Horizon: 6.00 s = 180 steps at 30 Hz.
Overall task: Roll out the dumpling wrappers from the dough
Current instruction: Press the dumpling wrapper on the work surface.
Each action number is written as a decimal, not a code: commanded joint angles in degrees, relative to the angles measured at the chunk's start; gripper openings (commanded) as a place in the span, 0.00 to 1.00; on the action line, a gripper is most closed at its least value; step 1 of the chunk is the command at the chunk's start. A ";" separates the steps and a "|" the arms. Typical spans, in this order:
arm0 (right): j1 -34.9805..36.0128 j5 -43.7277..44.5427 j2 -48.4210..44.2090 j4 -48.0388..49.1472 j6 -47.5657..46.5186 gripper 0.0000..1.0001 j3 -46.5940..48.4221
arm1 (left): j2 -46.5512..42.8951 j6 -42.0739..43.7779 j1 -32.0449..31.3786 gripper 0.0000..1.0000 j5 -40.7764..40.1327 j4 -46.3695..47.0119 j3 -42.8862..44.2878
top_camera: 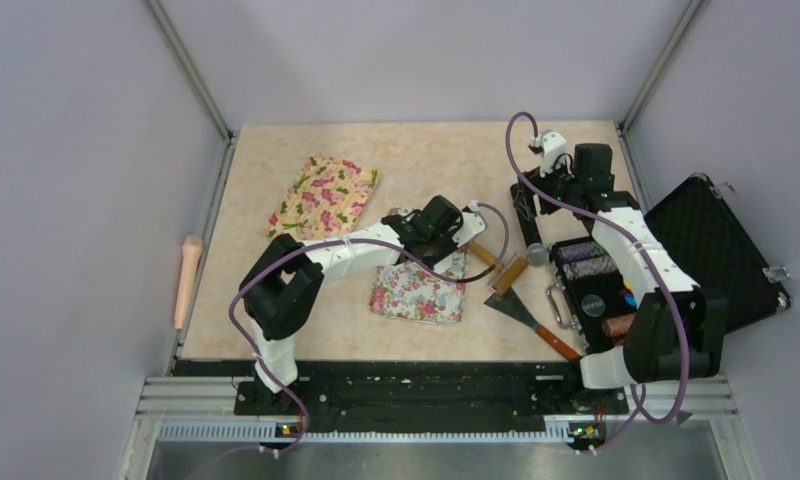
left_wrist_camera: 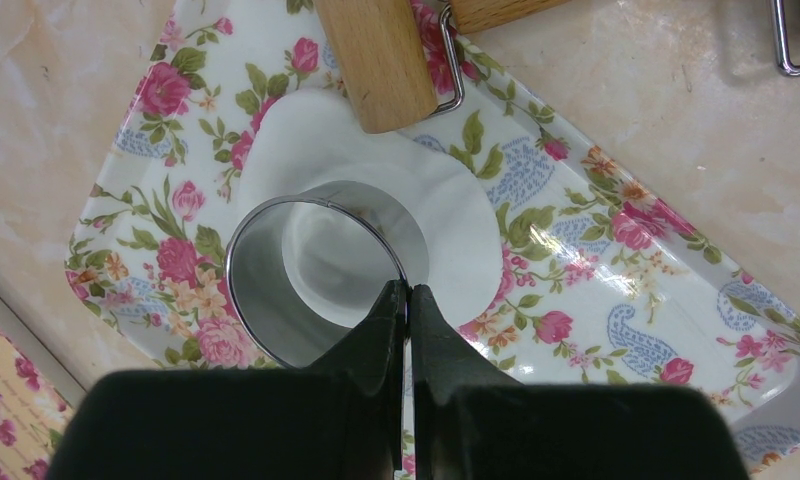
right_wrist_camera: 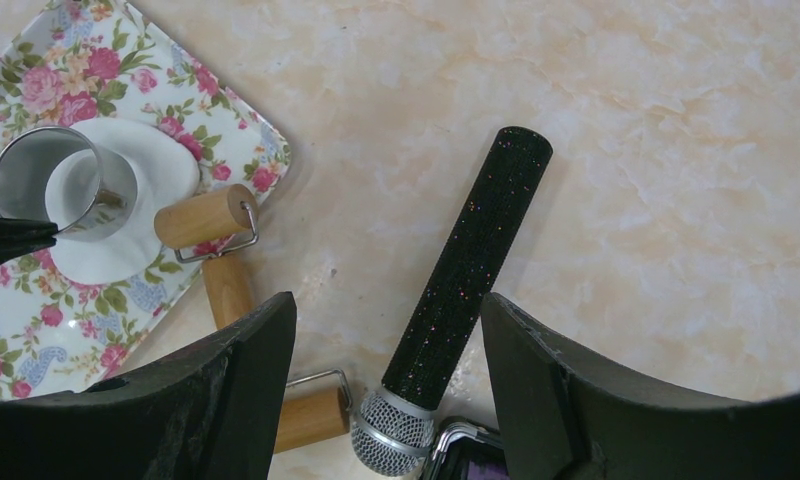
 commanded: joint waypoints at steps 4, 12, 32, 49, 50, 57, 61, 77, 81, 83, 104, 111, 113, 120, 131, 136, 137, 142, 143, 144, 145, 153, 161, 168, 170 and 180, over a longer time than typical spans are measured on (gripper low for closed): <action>-0.50 -1.14 -2.38 1.85 0.71 0.67 -0.30 | -1.51 -0.28 -0.33 0.05 0.39 0.28 0.39; -0.50 -1.29 -2.36 1.80 0.66 0.67 -0.30 | -2.43 -0.45 -0.34 0.07 0.74 -0.12 -0.47; -0.51 -1.42 -2.24 1.80 0.66 0.67 -0.37 | -5.11 -0.71 -0.35 0.55 -1.02 1.10 -1.52; 5.30 -16.54 -2.58 5.94 4.65 0.69 -0.82 | -16.25 -8.21 18.08 0.88 9.94 2.69 -3.33; 8.09 -16.41 -2.75 5.83 2.39 0.71 -0.46 | -15.88 -8.89 20.38 0.88 11.45 2.63 -3.55; 25.84 -10.58 2.84 1.73 -17.42 0.99 5.23 | -12.41 -12.69 30.34 0.86 16.16 3.19 -5.07; 29.92 -7.99 13.92 -5.98 -19.58 0.99 16.10 | -8.99 -14.45 30.36 0.83 17.52 2.76 -4.24; 34.45 -0.32 25.63 -8.74 -18.29 0.99 20.52 | 3.76 -19.14 28.06 0.62 13.25 -3.75 3.25; 34.47 1.91 27.64 -8.70 -16.53 0.99 21.03 | 6.58 -19.48 27.61 0.48 11.20 -6.24 6.11; 34.45 2.73 28.27 -8.69 -15.86 0.99 21.05 | 7.88 -20.01 27.60 0.40 10.31 -7.48 7.74; 36.72 1.02 30.08 -9.97 -11.74 0.99 22.28 | 9.03 -20.73 25.85 0.13 5.27 -8.60 8.89; 37.55 1.37 30.90 -9.93 -11.47 0.99 22.32 | 8.67 -20.77 25.85 0.13 5.09 -8.28 8.53; 38.13 3.18 30.95 -9.17 -11.37 0.99 22.12 | 8.61 -20.81 25.86 0.13 4.96 -8.20 8.44; 39.76 7.08 30.82 -7.40 -12.52 0.97 21.01 | 8.55 -20.93 25.85 0.12 4.91 -8.02 8.26; 39.93 8.91 31.81 -7.48 -13.03 0.89 20.88 | 8.49 -20.86 25.87 0.12 4.88 -7.99 8.18; 40.44 9.91 32.32 -7.49 -13.35 0.88 20.68 | 8.55 -20.91 25.94 0.12 4.94 -8.04 8.18; 40.52 9.95 32.31 -7.51 -13.46 0.88 20.72 | 8.52 -20.88 25.95 0.12 4.88 -8.04 8.17; 40.60 11.16 32.73 -7.48 -13.38 0.85 20.59 | 8.45 -20.94 25.94 0.12 4.80 -7.97 8.09; 40.55 11.38 32.70 -7.50 -13.36 0.84 20.50 | 8.46 -20.96 25.94 0.11 4.85 -7.95 8.15; 40.59 11.47 32.65 -7.56 -13.32 0.84 20.40 | 8.39 -20.94 25.96 0.11 4.79 -7.93 8.12; 40.55 11.57 32.57 -7.60 -13.31 0.84 20.26 | 8.40 -20.94 25.96 0.11 4.74 -7.93 8.10; 40.57 11.93 32.20 -7.88 -13.60 0.85 19.63 | 8.24 -21.10 26.11 0.11 4.82 -7.88 7.91; 40.55 11.52 32.60 -9.14 -13.99 0.79 19.54 | 8.36 -21.25 26.35 0.11 4.81 -7.84 7.82; 40.55 11.43 32.95 -9.30 -14.24 0.71 19.11 | 8.23 -21.45 26.64 0.11 4.93 -7.76 7.67; 40.49 11.15 33.36 -9.45 -14.18 0.64 19.06 | 8.27 -21.53 26.74 0.11 5.08 -7.77 7.65; 39.37 7.59 36.61 -11.70 -11.68 0.56 19.44 | 8.07 -21.67 26.83 0.11 5.07 -7.66 7.47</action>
